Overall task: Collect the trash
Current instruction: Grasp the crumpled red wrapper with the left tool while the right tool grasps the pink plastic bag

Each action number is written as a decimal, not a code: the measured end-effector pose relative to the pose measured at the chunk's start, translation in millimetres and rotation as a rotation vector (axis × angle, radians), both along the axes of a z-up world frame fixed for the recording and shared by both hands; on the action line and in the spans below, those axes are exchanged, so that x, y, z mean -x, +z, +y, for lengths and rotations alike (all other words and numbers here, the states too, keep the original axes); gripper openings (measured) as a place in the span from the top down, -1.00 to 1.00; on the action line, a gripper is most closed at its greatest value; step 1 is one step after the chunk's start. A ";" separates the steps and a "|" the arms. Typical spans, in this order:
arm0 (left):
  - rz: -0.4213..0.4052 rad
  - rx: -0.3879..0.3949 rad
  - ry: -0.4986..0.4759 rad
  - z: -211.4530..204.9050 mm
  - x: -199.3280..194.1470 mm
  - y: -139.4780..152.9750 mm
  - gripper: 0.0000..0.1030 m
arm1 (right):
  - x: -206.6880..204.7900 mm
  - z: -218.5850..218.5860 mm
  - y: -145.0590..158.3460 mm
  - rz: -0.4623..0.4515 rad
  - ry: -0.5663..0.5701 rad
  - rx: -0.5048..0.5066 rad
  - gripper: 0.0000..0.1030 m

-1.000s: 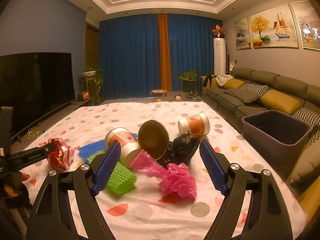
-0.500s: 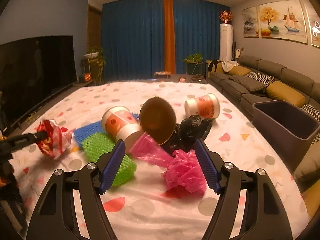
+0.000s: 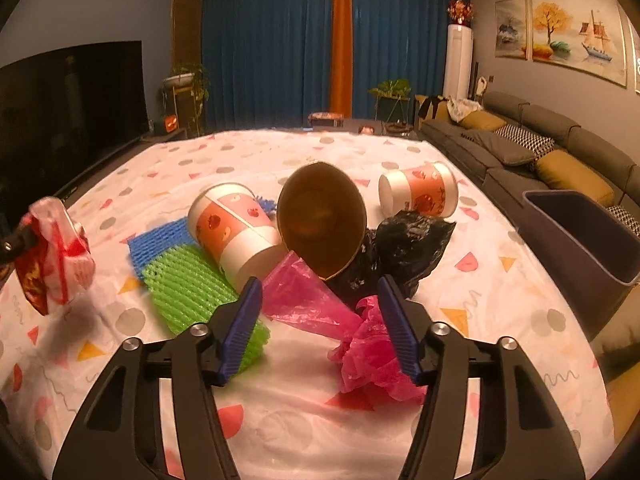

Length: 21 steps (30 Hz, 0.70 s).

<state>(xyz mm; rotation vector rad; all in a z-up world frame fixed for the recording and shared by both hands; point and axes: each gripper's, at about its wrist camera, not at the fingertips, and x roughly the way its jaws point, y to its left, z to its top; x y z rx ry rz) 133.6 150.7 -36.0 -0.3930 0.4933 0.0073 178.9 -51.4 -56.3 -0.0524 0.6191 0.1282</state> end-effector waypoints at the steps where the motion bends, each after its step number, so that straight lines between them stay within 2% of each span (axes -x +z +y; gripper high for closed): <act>1: -0.004 -0.001 -0.004 -1.2 0.9 1.2 1.00 | -1.7 -0.1 -1.5 0.012 0.003 0.000 0.01; 2: -0.010 -0.001 -0.010 -3.0 2.2 2.9 1.00 | -2.7 0.0 -2.8 0.021 0.005 -0.001 0.04; 5: -0.017 0.008 -0.022 -6.2 4.2 4.3 1.00 | -6.1 0.5 -6.6 0.048 0.016 -0.002 0.31; 7: -0.017 0.008 -0.031 -8.6 4.7 5.0 1.00 | -9.3 1.0 -9.3 0.069 0.021 -0.003 0.64; 9: -0.019 0.008 -0.038 -10.1 5.3 5.7 1.00 | -11.5 0.6 -11.8 0.087 0.024 -0.011 0.89; 10: -0.021 0.008 -0.040 -10.8 6.0 6.0 1.00 | -12.0 -1.1 -12.1 0.091 0.022 -0.021 0.94; 17: -0.028 0.008 -0.044 -13.7 11.9 7.6 1.00 | 4.4 -17.2 -1.7 0.034 0.019 -0.055 0.99; 21: -0.027 0.015 -0.051 -15.4 12.3 7.4 1.00 | 18.0 -39.4 12.4 -0.021 -0.021 -0.093 0.99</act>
